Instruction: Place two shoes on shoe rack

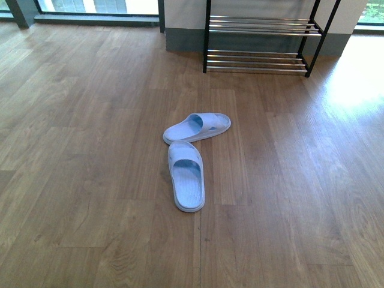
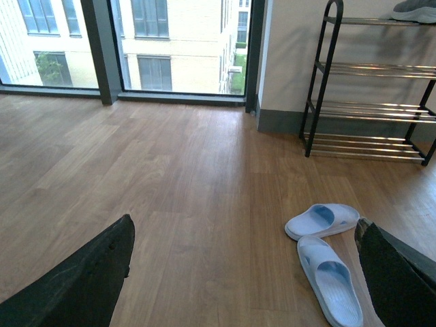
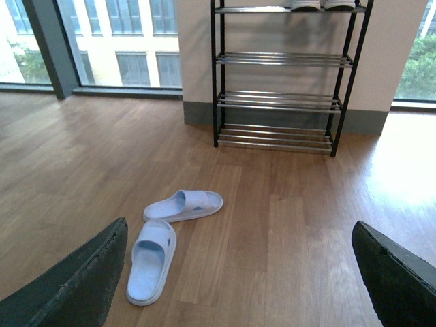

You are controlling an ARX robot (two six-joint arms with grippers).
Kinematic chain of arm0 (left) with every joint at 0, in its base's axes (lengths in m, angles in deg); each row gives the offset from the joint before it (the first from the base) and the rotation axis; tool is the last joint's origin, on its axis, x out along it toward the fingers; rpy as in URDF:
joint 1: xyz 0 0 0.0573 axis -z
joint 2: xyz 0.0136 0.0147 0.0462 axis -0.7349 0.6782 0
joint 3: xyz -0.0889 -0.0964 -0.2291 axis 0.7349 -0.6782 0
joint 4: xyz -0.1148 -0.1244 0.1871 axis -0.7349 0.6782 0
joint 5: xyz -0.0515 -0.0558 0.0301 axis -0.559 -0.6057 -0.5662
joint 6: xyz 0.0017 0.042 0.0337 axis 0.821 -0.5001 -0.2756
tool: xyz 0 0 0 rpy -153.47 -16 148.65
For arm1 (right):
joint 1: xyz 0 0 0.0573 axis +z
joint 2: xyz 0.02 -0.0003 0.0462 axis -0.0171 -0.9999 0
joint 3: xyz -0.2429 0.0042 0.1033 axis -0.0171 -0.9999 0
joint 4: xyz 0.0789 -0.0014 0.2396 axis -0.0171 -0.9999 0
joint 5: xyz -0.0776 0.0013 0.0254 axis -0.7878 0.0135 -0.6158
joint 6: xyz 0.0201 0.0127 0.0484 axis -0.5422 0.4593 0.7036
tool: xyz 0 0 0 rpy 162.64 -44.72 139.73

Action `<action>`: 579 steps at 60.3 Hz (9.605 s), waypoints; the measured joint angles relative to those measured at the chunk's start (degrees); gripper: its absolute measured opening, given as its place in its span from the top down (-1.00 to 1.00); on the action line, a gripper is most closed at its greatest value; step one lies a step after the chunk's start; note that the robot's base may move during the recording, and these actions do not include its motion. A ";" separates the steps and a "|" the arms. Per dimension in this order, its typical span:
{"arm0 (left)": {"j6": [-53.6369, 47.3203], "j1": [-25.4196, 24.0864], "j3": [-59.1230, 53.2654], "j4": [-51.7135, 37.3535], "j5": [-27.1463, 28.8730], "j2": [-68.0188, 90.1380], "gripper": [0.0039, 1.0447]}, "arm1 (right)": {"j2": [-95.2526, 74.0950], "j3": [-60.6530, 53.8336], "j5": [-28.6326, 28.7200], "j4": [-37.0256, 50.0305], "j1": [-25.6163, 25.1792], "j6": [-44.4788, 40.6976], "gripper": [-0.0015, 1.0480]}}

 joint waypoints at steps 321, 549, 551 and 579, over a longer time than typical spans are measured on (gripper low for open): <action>0.00 -0.02 0.00 0.00 -0.11 0.00 -0.83 | -132.50 25.88 4.72 58.86 -11.61 -7.04 0.97; -24.04 14.71 52.11 -44.17 -8.09 161.02 -0.83 | -59.76 12.59 12.33 25.42 -29.66 1.38 0.97; -23.89 14.99 53.07 -43.39 -8.09 161.33 -0.83 | -59.76 12.59 12.33 25.42 -29.66 1.38 0.97; -21.38 19.78 64.78 -34.36 -9.07 164.50 -0.83 | -59.76 12.59 12.33 25.42 -29.66 1.38 0.97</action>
